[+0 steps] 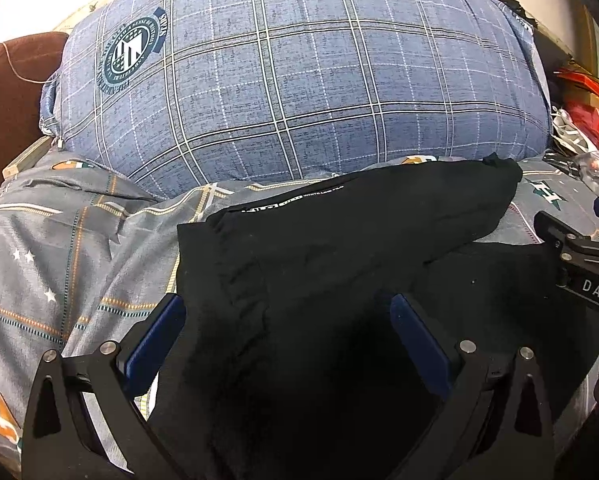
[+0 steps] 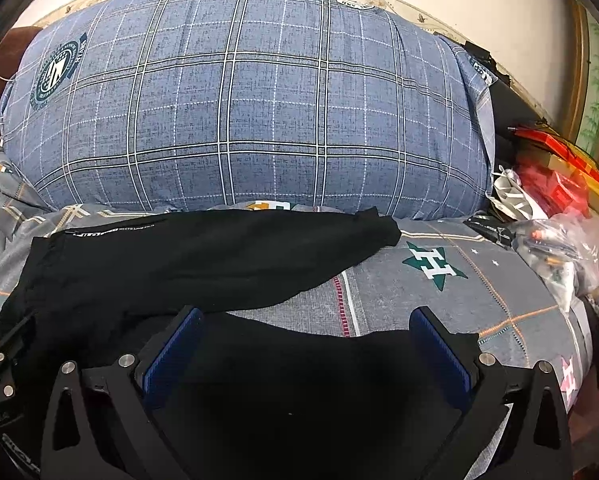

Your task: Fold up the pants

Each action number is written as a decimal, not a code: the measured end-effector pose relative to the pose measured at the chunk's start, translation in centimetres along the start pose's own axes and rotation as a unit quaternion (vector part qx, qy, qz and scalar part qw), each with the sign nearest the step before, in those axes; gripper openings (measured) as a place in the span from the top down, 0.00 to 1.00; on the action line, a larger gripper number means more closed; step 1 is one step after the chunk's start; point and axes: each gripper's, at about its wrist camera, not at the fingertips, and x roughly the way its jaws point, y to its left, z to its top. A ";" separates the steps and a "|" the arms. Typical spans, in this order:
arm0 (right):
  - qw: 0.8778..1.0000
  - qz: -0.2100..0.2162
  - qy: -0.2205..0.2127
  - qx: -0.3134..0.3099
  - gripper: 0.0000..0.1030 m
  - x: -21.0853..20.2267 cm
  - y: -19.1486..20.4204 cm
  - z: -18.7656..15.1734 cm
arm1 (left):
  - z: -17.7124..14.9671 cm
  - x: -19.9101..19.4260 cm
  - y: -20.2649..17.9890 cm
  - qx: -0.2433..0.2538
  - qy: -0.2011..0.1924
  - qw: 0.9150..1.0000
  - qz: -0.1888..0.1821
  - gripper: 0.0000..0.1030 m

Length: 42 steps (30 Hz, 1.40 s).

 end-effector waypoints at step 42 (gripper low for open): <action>0.998 0.009 0.018 0.065 0.00 2.4 -7.9 0.0 | 3.9 5.0 17.3 -0.138 0.027 0.980 0.141 0.00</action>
